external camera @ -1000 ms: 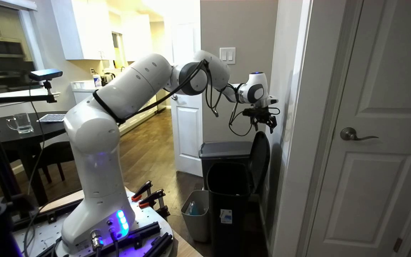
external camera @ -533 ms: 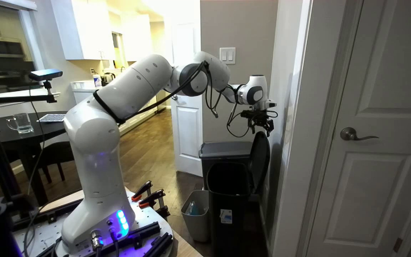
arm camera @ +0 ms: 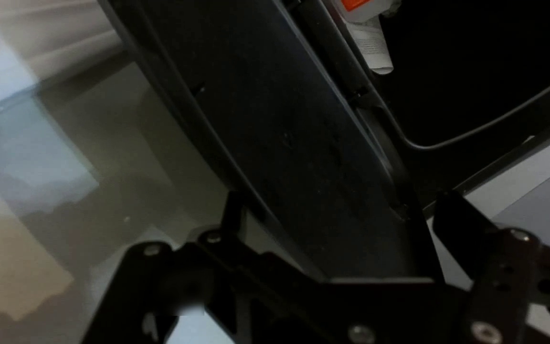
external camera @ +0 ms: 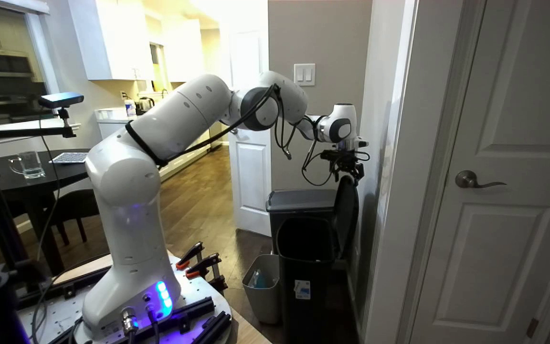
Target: Close the dust bin
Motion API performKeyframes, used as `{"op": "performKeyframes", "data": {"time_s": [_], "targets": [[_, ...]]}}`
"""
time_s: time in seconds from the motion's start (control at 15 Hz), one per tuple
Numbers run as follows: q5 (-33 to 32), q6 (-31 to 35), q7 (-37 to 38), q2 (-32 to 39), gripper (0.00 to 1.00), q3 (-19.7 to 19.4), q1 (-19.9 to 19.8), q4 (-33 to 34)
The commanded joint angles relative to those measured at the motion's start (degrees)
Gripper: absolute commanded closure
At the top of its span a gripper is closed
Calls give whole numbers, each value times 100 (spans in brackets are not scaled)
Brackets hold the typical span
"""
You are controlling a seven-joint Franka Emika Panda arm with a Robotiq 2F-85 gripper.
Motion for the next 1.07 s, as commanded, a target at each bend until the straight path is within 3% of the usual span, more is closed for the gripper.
{"op": "performKeyframes", "data": {"time_s": [0.0, 0.33, 1.0], "targets": [[344, -559, 133, -103, 0, 66, -46, -38], [677, -1291, 381, -248, 0, 119, 2, 0], [1933, -2933, 331, -812, 0, 611, -91, -256]]}}
